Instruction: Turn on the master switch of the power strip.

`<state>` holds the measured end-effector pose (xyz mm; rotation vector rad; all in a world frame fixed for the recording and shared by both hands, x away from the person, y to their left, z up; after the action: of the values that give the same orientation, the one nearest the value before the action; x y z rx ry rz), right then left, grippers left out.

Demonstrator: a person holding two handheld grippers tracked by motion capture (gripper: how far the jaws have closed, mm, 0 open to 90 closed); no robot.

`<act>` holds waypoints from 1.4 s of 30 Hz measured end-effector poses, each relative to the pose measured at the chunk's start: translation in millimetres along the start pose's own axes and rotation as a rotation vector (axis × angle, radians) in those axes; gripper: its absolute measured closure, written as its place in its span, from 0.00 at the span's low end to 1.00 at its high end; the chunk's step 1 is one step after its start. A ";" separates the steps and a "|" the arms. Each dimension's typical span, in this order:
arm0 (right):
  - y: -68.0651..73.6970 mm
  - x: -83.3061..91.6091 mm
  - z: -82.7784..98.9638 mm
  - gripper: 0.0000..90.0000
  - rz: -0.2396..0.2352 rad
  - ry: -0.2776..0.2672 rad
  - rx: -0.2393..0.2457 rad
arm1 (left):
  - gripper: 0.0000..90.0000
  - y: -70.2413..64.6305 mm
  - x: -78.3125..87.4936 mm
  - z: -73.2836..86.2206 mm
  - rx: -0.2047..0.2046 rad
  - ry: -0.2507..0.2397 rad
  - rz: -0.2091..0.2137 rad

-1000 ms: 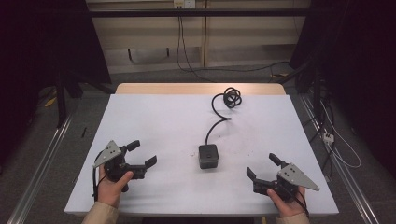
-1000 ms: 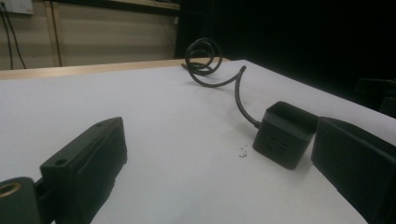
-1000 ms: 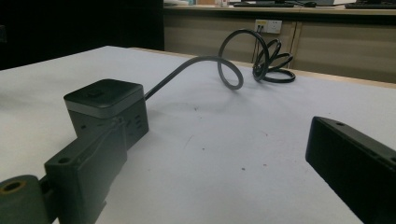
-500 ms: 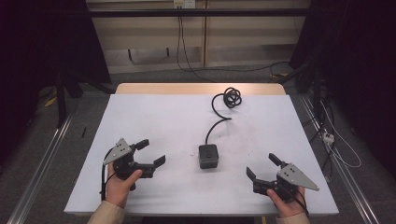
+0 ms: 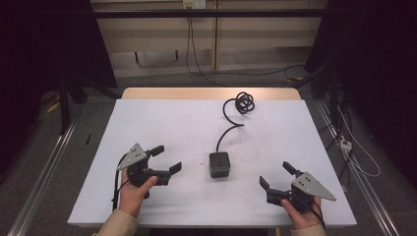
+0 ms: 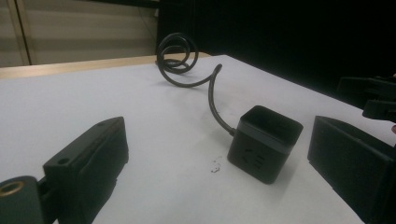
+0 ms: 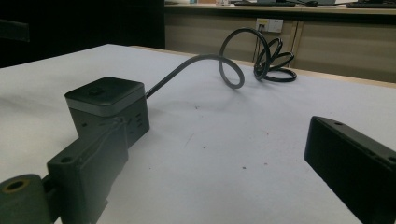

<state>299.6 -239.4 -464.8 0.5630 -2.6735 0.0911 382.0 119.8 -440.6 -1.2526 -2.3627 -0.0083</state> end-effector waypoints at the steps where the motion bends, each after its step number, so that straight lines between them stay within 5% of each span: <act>1: -0.2 0.0 0.0 0.06 0.000 0.000 0.000 | 0.05 -0.5 -1.1 -0.3 -0.002 0.003 0.001; 42: -1.8 0.6 0.1 0.08 0.000 0.001 0.000 | 0.10 -25.0 -45.3 -17.3 -0.042 0.037 0.072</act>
<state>299.8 -241.3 -464.7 0.5628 -2.6729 0.0907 390.9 66.0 -438.2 -1.3447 -2.2961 -0.0580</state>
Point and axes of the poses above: each handheld gripper's, and its own axes: x roughly backward along the jaws, z roughly out of its underside, y roughly to its left, the point moved 6 cm from there along -x, roughly forward along the jaws, and after that the axes turned 11 degrees about y, right-handed, at the moved point
